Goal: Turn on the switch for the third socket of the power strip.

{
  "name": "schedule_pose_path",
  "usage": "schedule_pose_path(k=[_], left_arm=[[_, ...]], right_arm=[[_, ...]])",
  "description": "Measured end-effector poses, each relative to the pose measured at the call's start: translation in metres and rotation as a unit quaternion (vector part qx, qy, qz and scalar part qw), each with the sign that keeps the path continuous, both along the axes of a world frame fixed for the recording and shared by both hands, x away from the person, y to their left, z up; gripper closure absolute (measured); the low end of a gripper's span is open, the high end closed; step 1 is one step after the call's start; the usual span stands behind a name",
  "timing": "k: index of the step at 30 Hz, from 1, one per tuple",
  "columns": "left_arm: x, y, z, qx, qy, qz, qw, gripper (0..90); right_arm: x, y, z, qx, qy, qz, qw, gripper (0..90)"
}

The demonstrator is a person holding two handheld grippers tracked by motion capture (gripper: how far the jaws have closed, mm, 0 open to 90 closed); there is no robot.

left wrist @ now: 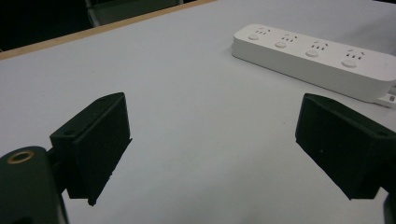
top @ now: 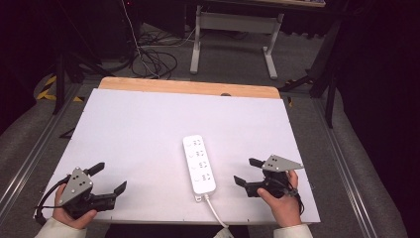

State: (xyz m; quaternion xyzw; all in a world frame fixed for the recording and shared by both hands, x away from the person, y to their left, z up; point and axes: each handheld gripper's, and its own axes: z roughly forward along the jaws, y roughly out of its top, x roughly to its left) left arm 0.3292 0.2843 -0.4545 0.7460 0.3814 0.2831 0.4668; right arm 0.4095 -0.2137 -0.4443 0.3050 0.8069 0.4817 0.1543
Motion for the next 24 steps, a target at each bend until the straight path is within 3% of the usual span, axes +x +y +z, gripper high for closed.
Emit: schedule_pose_path(k=[12, 18, 24], left_arm=[[0.000, 0.001, 0.001, 0.007, -0.003, 0.001, 1.0000, 10.5], [0.001, 0.001, 0.000, 0.005, -0.004, 0.000, 1.0000, 9.9], [0.002, 0.002, -0.002, 0.012, -0.008, -0.002, 0.9999, 9.9]], right_arm=[[-0.007, -0.020, -0.026, 0.008, -0.002, -0.013, 0.9999, 13.8], [-0.009, -0.027, -0.037, -0.017, 0.004, -0.029, 0.9994, 14.2], [-0.006, -0.029, -0.039, -0.017, 0.014, -0.034, 0.9992, 14.3]])
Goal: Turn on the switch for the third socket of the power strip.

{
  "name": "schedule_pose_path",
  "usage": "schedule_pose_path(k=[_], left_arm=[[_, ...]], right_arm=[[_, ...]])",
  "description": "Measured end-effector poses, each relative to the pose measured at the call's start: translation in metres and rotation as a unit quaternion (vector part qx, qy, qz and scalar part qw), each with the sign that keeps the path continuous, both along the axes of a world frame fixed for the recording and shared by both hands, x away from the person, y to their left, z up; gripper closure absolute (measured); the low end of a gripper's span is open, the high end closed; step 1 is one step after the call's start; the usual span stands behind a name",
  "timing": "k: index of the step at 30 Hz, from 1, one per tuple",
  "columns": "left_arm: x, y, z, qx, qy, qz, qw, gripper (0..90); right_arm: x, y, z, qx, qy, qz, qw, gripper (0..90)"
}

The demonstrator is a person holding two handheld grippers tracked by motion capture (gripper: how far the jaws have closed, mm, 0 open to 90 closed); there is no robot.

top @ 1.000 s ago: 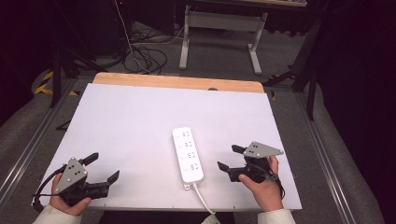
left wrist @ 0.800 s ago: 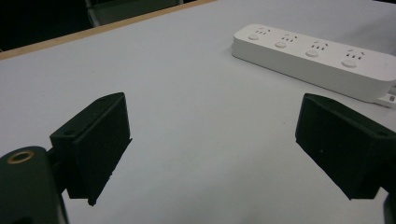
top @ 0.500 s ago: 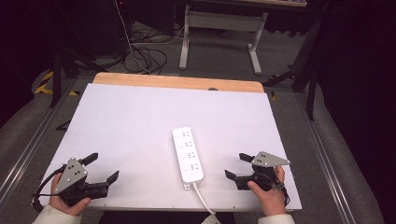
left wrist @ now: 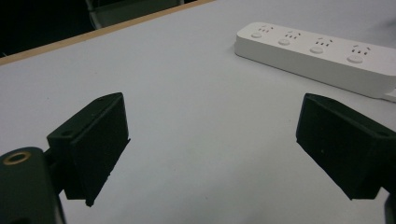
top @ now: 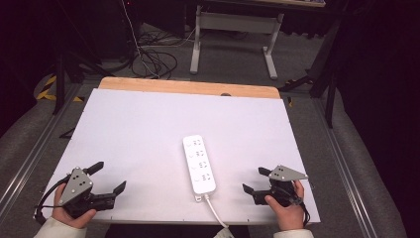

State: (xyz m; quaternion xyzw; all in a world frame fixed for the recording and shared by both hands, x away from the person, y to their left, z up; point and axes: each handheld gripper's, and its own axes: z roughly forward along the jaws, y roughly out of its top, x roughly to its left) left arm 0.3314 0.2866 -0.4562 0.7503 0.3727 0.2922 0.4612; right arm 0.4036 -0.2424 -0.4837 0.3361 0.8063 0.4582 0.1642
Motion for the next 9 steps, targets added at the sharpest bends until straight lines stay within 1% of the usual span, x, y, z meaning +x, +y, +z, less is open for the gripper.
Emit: schedule_pose_path(k=[1, 3, 6, 9], left_arm=[[0.0000, -0.0005, -0.0004, -0.004, 0.003, 0.000, 1.0000, 9.8], [0.0002, -0.0002, -0.0005, -0.005, 0.004, 0.001, 1.0000, 9.7], [0.0008, 0.0008, -0.0003, -0.005, 0.005, 0.001, 1.0000, 9.4], [0.0015, 0.0008, -0.0007, -0.013, 0.012, 0.005, 0.9998, 8.8]], right_arm=[[0.0002, 0.0000, -0.0001, 0.001, 0.001, -0.001, 1.0000, 14.3], [0.0005, -0.0002, 0.0001, 0.001, 0.004, -0.003, 1.0000, 14.3], [0.0003, -0.0012, 0.0006, 0.003, 0.002, -0.008, 1.0000, 14.5], [-0.0001, -0.0014, 0.0010, 0.002, -0.002, -0.012, 0.9999, 14.9]])
